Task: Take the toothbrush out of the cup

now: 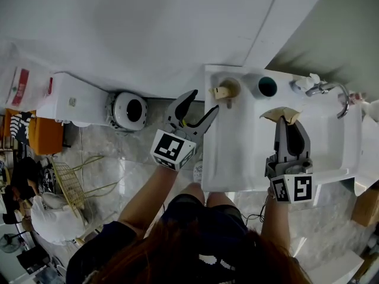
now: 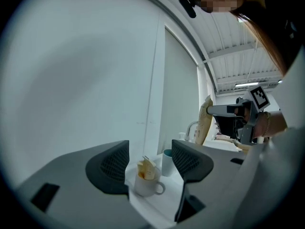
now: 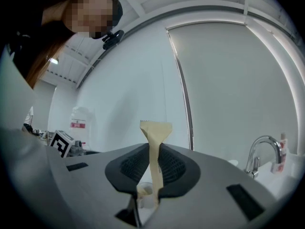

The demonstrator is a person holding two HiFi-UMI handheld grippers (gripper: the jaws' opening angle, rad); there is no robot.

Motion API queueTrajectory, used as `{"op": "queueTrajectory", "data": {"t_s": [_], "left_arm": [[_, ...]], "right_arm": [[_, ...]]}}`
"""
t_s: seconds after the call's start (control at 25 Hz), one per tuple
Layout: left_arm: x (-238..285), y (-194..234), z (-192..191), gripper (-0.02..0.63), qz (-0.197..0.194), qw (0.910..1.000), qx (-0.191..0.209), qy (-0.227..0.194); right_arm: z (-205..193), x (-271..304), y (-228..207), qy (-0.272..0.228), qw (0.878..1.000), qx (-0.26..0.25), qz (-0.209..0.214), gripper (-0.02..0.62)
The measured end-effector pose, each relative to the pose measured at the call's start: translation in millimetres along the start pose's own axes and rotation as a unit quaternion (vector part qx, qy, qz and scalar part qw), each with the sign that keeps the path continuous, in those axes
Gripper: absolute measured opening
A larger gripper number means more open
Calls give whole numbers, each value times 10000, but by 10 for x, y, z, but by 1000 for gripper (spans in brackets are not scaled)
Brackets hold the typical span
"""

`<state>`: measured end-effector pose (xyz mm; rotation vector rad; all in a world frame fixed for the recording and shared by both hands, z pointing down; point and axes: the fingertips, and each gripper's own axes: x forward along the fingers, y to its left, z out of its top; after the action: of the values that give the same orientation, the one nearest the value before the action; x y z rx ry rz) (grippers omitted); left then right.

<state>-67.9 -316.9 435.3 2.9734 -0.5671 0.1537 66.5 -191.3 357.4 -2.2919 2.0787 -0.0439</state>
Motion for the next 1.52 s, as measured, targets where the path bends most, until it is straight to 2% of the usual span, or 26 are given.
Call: {"op": "queueTrajectory", "data": {"t_s": [0.2, 0.4, 0.6, 0.76, 0.8, 0.84, 0.88, 0.92, 1.04, 1.36, 1.52], "left_arm": [[388, 64, -422, 275, -137, 9992, -255, 275], [744, 122, -737, 275, -239, 9981, -314, 474], [941, 88, -808, 275, -394, 9979, -320, 414], [992, 90, -810, 272, -368, 9984, -207, 382], [998, 89, -808, 268, -350, 9985, -158, 380], [1001, 85, -803, 234, -333, 9987, -107, 371], [1001, 80, -794, 167, -315, 9989, -53, 355], [998, 74, -782, 136, -297, 9990, 2, 343], [985, 40, -720, 80, -277, 9989, 169, 329], [760, -88, -150, 61, -237, 9988, 423, 8], [560, -131, 236, 61, -176, 9993, 309, -129]], "right_arm": [[-281, 63, 22, 188, 9996, 187, 125, 71], [-530, 105, -34, 385, 9985, 364, 162, 71], [-686, 88, -107, 529, 9977, 408, 134, 71], [-732, 76, -135, 533, 9975, 454, 110, 71], [-728, 78, -135, 508, 9975, 482, 121, 71], [-709, 83, -130, 461, 9975, 524, 141, 71], [-686, 88, -124, 414, 9974, 565, 160, 71], [-678, 81, -128, 409, 9974, 563, 161, 71], [-687, 30, -162, 478, 9978, 450, 122, 71], [-457, -33, -177, 282, 9988, 375, 153, 71], [-267, -41, -165, 121, 9993, 303, 193, 71]]}}
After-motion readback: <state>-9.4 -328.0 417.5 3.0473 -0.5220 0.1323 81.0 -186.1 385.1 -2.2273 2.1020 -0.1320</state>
